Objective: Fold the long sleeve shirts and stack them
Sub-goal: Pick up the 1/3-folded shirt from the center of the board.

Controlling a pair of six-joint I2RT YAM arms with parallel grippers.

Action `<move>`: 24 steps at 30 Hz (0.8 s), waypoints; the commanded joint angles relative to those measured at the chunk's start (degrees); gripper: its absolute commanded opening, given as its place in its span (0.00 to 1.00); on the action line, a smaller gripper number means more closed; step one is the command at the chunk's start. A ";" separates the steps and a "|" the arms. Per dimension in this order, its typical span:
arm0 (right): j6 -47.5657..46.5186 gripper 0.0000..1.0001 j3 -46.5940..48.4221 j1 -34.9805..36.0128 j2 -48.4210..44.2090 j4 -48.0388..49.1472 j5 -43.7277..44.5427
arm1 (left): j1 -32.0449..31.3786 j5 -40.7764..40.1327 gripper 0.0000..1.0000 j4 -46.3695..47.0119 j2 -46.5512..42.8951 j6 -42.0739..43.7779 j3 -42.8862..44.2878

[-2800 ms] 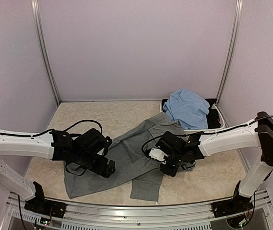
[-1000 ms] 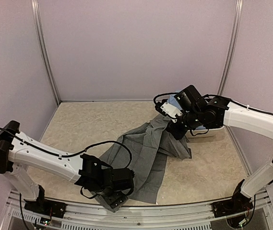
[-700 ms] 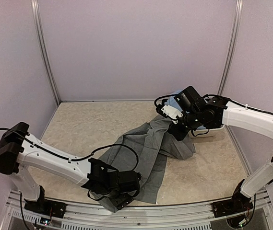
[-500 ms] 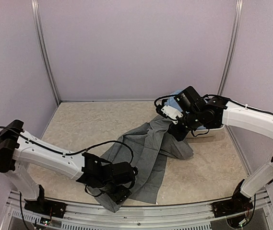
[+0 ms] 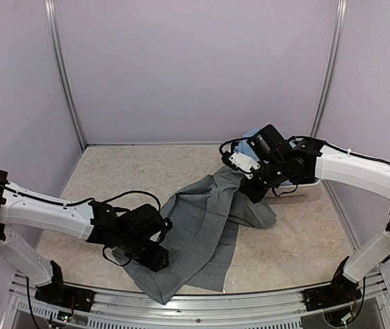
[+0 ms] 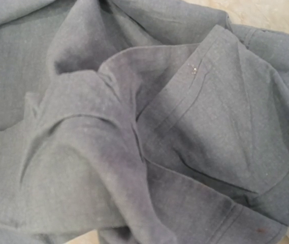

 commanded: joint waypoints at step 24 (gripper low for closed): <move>-0.56 0.00 0.13 -0.62 1.43 -0.01 -0.90 | 1.10 5.76 0.33 0.96 1.31 0.92 -4.46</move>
